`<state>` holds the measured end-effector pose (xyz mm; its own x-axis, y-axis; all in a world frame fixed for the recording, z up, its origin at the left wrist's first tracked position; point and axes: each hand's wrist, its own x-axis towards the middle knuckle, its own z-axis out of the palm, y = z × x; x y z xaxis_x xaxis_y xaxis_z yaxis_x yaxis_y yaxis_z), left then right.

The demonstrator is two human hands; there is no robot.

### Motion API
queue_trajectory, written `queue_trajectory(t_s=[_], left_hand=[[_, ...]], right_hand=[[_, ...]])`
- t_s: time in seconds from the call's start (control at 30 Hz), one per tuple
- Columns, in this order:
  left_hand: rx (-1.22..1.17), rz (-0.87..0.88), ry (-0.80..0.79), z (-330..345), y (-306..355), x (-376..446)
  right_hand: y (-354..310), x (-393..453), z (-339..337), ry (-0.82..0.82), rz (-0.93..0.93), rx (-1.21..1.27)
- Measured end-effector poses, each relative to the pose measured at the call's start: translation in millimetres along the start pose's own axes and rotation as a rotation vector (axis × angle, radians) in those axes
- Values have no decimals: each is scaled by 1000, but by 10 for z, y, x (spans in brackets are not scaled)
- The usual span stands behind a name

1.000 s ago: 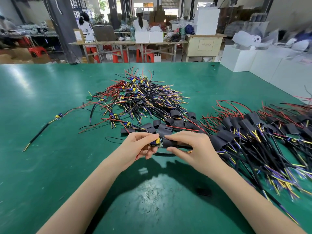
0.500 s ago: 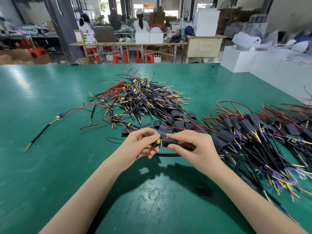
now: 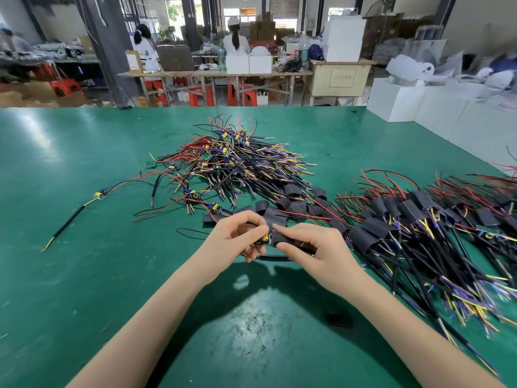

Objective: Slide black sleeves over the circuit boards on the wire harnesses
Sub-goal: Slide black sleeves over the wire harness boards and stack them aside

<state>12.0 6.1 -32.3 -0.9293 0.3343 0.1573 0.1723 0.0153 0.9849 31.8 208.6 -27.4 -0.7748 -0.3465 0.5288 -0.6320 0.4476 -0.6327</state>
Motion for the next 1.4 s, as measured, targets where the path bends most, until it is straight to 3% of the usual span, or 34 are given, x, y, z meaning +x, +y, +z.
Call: queue_trajectory(t_s=[0.33,0.43,0.53,0.63,0.73,1.0,1.4], left_hand=[[212,34,0,75,-67,6],[171,31,-81,24,-28,-8],[78,52,-143,-58,43,-27],[26,57,-56,-85,56,-9],[25,54,19,-86,33,5],[49,105,148,-38,-10,3],[-37,48,103,30,-10,-18]], right_hand=[[-34,5,18,-36,1,-77],[-19,2,21,4,50,-81],[22,26,-44,50,186,20],[56,65,-106,43,302,230],[88,68,-146,123,367,287],[68,43,-71,218,301,191],[40,37,-64,269,248,136]])
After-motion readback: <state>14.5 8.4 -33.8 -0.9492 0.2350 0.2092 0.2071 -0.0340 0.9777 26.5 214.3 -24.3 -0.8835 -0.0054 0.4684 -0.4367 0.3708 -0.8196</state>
